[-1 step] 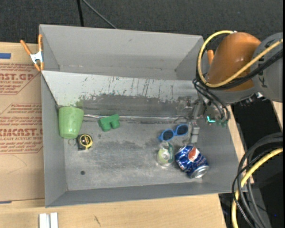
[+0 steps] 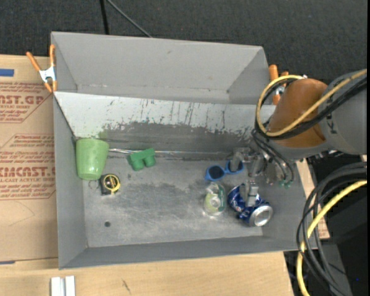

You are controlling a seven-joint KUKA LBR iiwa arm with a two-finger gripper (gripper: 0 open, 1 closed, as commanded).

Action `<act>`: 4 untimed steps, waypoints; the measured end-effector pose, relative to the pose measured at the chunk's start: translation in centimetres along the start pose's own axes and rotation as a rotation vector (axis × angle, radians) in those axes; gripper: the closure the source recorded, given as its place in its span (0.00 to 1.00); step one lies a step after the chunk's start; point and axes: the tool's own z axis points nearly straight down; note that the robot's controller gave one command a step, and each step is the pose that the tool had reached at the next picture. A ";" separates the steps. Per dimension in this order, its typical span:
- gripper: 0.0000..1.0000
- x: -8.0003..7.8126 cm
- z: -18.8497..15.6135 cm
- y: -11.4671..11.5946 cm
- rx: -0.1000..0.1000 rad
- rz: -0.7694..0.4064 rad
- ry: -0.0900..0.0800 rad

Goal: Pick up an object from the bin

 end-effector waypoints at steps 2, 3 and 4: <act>1.00 3.4 0.5 -1.5 0.002 0.085 -0.008; 1.00 3.3 -9.2 -1.7 0.004 0.070 -0.010; 1.00 7.0 -28.3 -1.1 0.005 -0.004 -0.013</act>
Offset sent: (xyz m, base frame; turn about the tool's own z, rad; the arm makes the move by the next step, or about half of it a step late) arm -0.0381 -0.0148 -0.0091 0.0868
